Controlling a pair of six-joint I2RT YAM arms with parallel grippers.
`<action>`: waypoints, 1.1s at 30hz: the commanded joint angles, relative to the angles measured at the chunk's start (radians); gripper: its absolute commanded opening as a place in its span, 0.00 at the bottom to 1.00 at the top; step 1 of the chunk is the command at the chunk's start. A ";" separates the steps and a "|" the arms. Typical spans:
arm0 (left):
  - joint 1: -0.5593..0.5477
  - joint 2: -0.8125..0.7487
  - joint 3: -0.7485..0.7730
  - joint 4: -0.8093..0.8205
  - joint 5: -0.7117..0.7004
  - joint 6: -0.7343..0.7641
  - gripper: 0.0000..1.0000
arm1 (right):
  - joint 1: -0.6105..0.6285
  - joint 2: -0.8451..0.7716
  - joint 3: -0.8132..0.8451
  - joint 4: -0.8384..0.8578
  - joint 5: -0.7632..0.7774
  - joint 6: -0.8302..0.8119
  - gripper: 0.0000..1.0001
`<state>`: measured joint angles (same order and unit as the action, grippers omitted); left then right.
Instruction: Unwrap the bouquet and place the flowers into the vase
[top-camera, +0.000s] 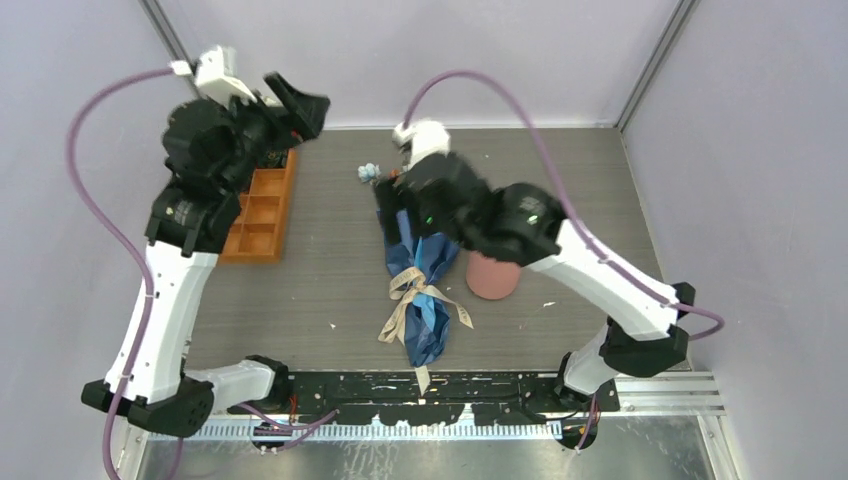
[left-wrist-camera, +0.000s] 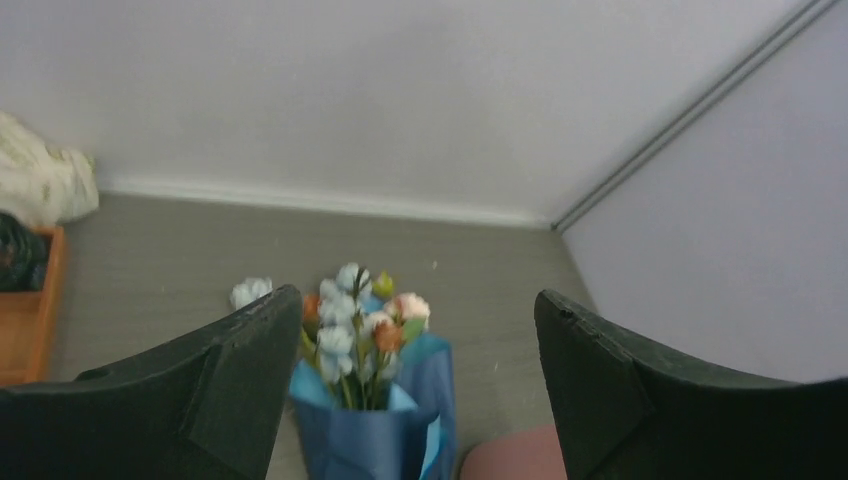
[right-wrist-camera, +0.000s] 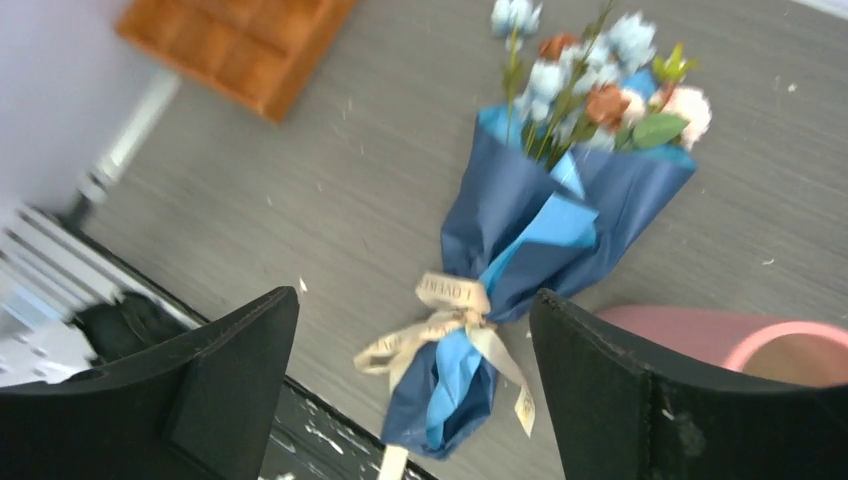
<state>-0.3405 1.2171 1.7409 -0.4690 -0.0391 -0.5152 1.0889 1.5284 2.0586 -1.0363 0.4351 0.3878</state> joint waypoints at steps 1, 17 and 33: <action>-0.001 -0.117 -0.289 -0.052 0.063 -0.010 0.86 | 0.100 0.006 -0.142 -0.031 0.135 0.050 0.89; -0.002 -0.236 -0.818 0.229 0.212 -0.139 0.82 | 0.102 -0.150 -0.884 0.206 0.108 0.318 0.63; -0.003 -0.121 -0.820 0.330 0.265 -0.151 0.79 | 0.093 -0.069 -1.135 0.397 0.230 0.356 0.60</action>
<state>-0.3412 1.0885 0.9096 -0.2226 0.1967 -0.6552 1.1904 1.4391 0.9318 -0.7265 0.5797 0.7197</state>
